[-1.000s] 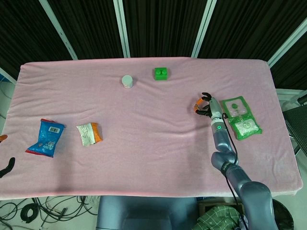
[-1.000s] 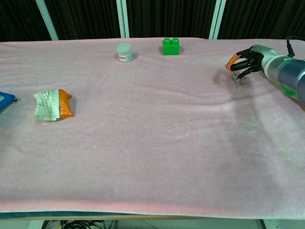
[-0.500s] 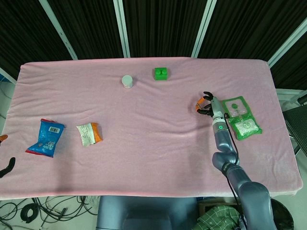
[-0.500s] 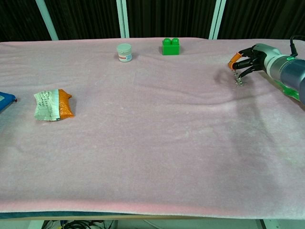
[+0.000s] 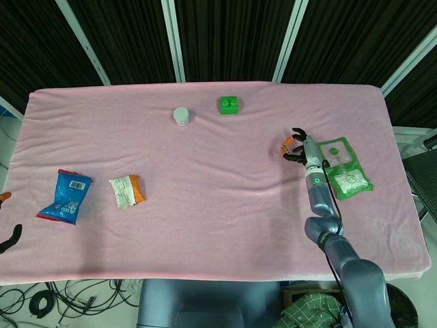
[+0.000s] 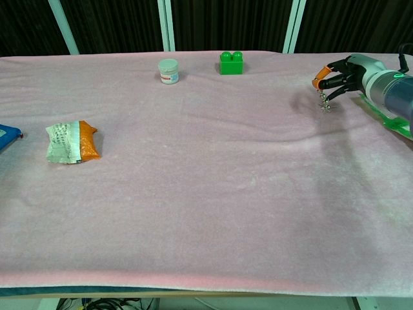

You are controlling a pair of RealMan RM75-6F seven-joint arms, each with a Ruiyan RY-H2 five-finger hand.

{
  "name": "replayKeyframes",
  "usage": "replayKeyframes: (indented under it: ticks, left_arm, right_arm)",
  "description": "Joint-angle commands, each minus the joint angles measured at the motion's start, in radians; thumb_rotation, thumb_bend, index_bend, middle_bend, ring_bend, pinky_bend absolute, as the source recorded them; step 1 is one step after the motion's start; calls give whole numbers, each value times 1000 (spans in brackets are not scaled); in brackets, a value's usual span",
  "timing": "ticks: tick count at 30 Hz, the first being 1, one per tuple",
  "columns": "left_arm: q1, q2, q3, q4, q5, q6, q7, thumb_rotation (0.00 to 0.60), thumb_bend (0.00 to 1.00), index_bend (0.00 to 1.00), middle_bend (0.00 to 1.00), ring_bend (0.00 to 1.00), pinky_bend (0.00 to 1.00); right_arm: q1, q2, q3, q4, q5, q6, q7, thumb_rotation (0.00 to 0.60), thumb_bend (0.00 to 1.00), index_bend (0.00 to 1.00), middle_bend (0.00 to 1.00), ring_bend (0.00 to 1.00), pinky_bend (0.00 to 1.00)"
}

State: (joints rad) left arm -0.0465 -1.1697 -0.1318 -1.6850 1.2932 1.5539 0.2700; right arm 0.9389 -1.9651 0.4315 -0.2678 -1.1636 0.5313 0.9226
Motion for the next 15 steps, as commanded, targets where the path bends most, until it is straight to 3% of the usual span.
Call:
replayKeyframes:
  ticks: [1,10,15]
  left_arm:
    - [0,0,1,-1,2,1,0,600,298,245,43,0,0]
    - [5,4,3,-4,11,11,-7,600,298,245,43,0,0]
    - [3,6,6,-4,17,4,-14,600,298,245,43,0,0]
  right_arm:
    - [-5,7,-5,-12,-7,11,5,600,383,611,112,150,373]
    - [-20,29,-13,-64,-20,53,11,600,383,611,112,150,373]
    - [-53,78,-33,-172,-52,139,1,600,383,611,112,150,373]
